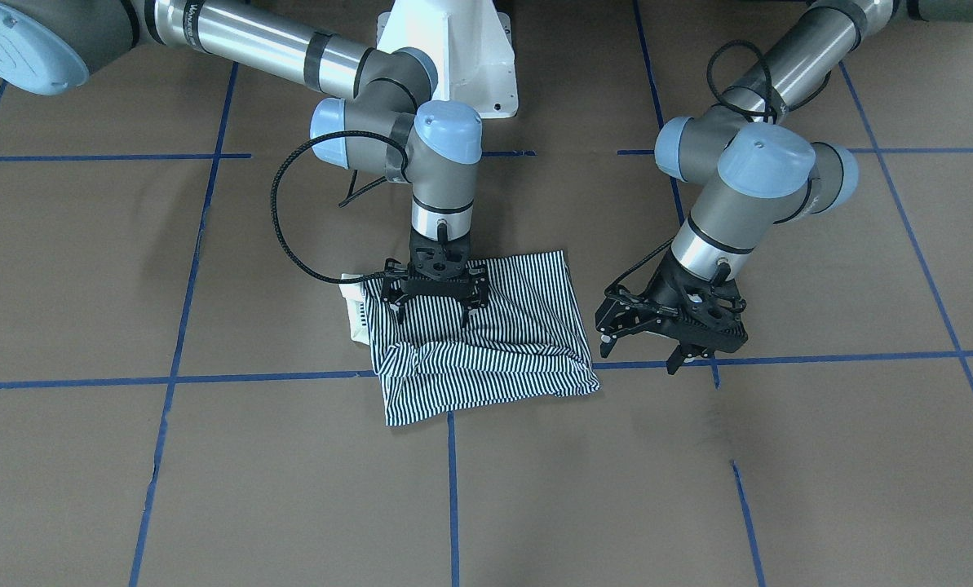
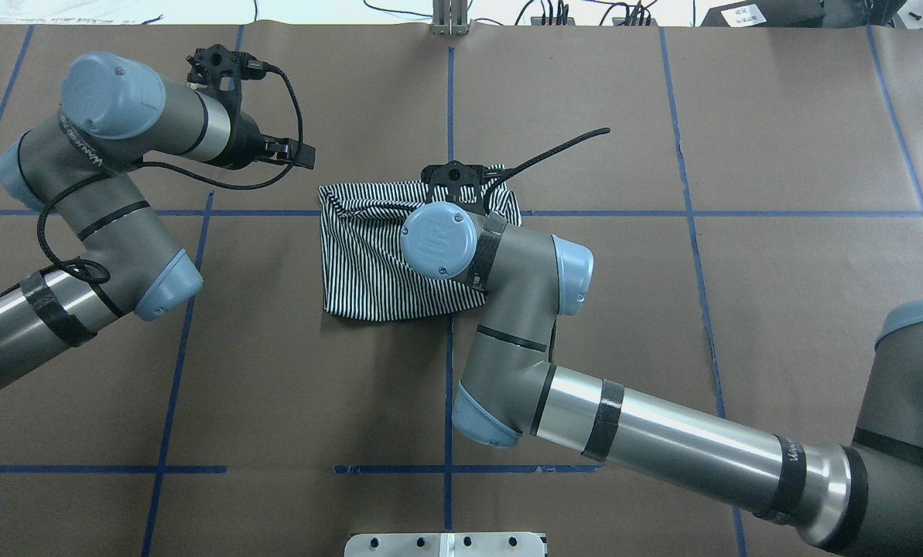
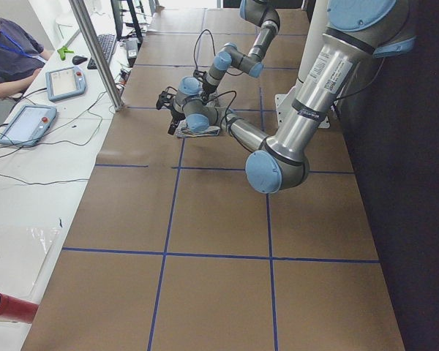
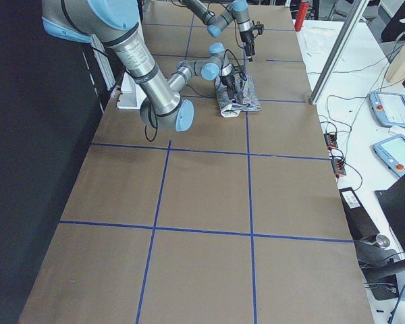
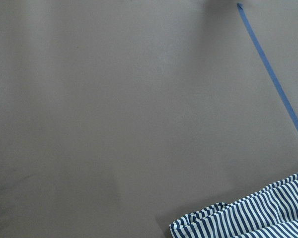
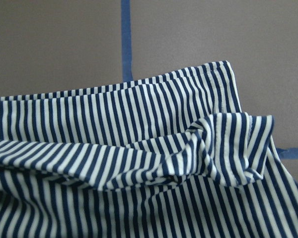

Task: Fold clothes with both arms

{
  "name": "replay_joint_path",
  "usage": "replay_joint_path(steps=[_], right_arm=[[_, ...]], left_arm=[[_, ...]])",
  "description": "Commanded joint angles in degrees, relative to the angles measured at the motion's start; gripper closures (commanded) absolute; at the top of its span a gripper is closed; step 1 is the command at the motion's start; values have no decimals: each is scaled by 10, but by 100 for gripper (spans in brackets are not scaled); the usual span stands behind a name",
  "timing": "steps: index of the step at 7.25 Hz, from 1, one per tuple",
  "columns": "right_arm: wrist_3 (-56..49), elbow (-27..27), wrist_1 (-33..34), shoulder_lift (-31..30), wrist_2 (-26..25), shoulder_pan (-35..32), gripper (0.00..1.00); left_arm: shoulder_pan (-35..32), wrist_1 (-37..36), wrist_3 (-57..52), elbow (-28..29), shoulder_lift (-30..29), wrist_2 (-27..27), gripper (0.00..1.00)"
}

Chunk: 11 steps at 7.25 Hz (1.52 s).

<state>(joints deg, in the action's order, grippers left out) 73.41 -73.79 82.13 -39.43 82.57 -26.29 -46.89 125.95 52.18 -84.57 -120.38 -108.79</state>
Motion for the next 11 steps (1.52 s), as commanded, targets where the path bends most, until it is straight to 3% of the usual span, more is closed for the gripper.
replay_joint_path(steps=[1, 4, 5, 8, 9, 11], right_arm=[[-5, 38, -1, 10, 0, -27, 0], [-11, 149, -48, 61, 16, -78, 0], [-10, 183, -102, 62, 41, -104, 0], [-47, 186, -109, 84, 175, -192, 0], [-54, 179, -108, 81, 186, -198, 0], [-59, 142, -105, 56, 192, -198, 0]], left_arm=[[0, 0, 1, -2, 1, 1, 0], [0, -1, 1, -10, 3, 0, 0], [0, -1, 1, -10, 3, 0, 0], [8, -11, 40, 6, -6, 5, 0], [20, -13, 61, 26, -27, 9, 0], [78, -75, 92, 29, -68, 82, 0]])
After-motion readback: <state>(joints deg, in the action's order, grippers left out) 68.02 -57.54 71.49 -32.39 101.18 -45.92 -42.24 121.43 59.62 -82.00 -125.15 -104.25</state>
